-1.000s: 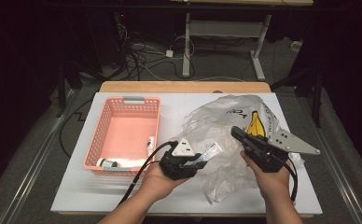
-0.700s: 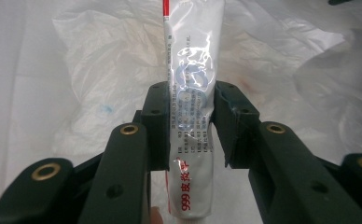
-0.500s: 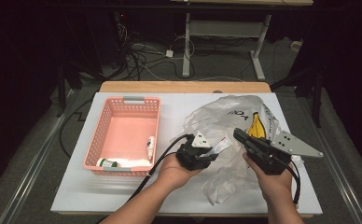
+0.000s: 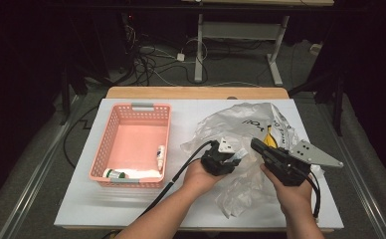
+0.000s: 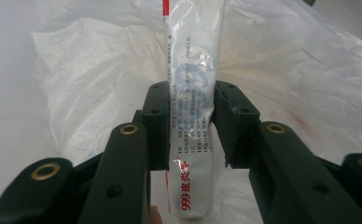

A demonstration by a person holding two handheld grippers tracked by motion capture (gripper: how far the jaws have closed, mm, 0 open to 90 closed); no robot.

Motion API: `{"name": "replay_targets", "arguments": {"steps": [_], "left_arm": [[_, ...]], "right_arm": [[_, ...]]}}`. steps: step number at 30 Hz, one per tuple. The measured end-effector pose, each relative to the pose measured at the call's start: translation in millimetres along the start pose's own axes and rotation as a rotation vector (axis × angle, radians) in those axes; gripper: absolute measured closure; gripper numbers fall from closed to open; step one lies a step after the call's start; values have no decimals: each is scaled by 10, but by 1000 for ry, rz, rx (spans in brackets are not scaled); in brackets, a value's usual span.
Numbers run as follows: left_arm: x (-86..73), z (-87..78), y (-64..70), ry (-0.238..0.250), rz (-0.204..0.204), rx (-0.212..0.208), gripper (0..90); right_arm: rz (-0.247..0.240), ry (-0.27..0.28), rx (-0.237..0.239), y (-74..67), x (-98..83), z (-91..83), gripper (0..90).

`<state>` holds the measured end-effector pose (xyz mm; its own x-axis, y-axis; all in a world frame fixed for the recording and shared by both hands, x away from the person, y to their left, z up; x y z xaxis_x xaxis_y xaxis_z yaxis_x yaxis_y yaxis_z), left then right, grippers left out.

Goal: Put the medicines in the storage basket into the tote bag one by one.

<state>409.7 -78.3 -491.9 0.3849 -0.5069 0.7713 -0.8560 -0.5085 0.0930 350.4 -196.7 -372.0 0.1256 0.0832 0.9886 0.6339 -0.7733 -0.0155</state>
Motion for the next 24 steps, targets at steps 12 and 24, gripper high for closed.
{"name": "replay_targets", "arguments": {"steps": [12,24], "left_arm": [[-22,74,-16,-12,6,18,616],[-18,-196,70,30,-11,-68,370]], "right_arm": [[-2,2,-2,2,11,-9,900],[2,10,-7,20,29,-29,900]]}}
Point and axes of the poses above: each handheld gripper's, and its own axes: z roughly forward along the jaws, x roughly out of its top, y roughly to its right, the point moved 6 cm from there along z, roughly forward along the jaws, and after that the axes turned 2 degrees about -x, right-handed, at the moved point
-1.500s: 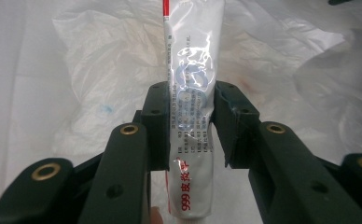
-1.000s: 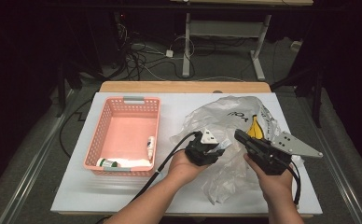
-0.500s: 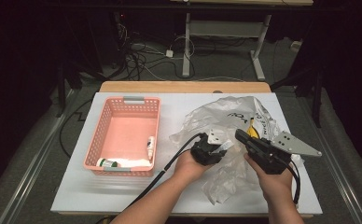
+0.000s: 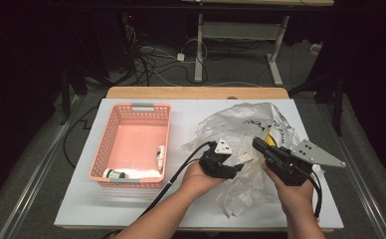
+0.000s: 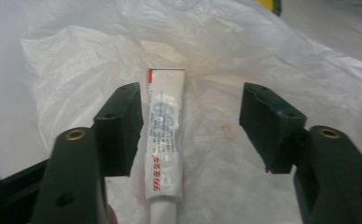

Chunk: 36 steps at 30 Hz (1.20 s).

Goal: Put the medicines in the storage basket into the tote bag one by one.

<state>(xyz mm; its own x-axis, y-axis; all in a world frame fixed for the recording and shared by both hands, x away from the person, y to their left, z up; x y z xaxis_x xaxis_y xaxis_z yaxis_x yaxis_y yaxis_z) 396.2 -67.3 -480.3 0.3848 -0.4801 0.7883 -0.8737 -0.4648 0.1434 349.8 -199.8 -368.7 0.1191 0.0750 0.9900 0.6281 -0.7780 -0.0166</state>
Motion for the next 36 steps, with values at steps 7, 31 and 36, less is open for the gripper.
{"name": "replay_targets", "arguments": {"steps": [7,31,36], "left_arm": [[-91,-168,61,-2,-12,-31,262],[-212,-779,290,74,6,-40,0],[-269,-930,275,87,19,-23,0]], "right_arm": [[0,5,-4,3,12,-7,900],[-3,11,-12,19,33,-36,900],[-3,10,-13,24,32,-40,900]]}}
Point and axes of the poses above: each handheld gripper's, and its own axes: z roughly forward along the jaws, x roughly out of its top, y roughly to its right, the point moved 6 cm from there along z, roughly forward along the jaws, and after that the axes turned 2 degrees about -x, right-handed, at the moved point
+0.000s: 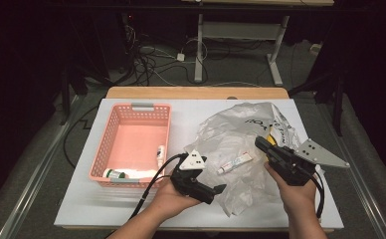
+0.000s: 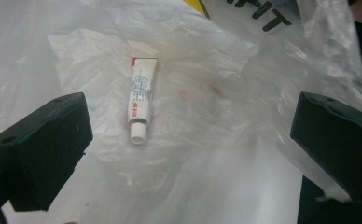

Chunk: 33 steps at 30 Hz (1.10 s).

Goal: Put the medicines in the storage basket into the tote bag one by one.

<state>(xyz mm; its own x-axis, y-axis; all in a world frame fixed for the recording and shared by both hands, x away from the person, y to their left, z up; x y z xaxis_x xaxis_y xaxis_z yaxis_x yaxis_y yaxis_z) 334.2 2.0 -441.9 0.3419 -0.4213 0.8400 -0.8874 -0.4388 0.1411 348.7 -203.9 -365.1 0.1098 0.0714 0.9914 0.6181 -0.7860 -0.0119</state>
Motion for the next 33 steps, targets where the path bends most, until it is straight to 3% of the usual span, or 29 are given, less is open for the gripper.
{"name": "replay_targets", "arguments": {"steps": [9,14,23,30,33], "left_arm": [[-83,-242,-107,29,-23,32,0],[-133,-347,-216,35,-49,63,0],[-209,-525,-382,31,-58,124,0],[-262,-685,-529,44,-99,160,0],[-289,-744,-588,36,-97,195,0]], "right_arm": [[-4,-3,-2,6,-5,3,900],[-1,-5,-3,15,-12,0,900],[1,-1,-1,20,-6,-10,900],[-1,3,-3,35,3,-31,900],[4,2,-3,43,0,-36,900]]}}
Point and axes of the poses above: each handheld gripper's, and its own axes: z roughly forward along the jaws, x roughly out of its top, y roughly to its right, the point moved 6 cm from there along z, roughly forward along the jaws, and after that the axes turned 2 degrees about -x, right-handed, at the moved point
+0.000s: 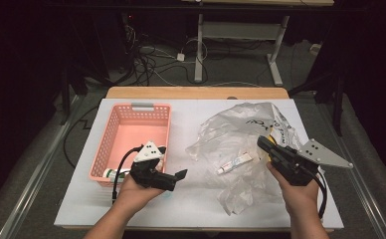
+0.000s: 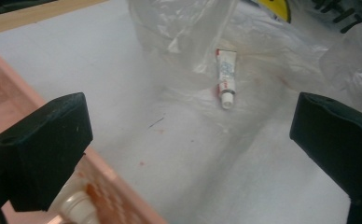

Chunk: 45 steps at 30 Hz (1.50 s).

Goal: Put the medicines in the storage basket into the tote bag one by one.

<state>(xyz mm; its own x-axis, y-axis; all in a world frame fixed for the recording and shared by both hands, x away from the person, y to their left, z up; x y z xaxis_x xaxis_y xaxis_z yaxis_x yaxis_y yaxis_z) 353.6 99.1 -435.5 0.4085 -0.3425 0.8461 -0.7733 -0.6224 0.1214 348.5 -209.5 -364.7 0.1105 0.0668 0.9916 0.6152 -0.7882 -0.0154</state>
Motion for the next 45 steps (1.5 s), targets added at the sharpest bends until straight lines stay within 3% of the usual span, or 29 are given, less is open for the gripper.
{"name": "replay_targets", "arguments": {"steps": [11,15,34,41,45], "left_arm": [[-53,-193,-298,7,-59,78,0],[-64,-260,-407,23,-104,72,0],[-130,-563,-798,35,-161,166,0],[-321,-713,-952,-23,-222,195,16],[-452,-807,-1025,-123,-212,247,16]], "right_arm": [[-6,0,-2,4,0,-6,900],[-13,-2,-4,12,-4,-7,900],[-4,0,-11,38,1,-11,900],[2,7,-19,62,30,17,900],[8,6,-19,49,28,26,900]]}}
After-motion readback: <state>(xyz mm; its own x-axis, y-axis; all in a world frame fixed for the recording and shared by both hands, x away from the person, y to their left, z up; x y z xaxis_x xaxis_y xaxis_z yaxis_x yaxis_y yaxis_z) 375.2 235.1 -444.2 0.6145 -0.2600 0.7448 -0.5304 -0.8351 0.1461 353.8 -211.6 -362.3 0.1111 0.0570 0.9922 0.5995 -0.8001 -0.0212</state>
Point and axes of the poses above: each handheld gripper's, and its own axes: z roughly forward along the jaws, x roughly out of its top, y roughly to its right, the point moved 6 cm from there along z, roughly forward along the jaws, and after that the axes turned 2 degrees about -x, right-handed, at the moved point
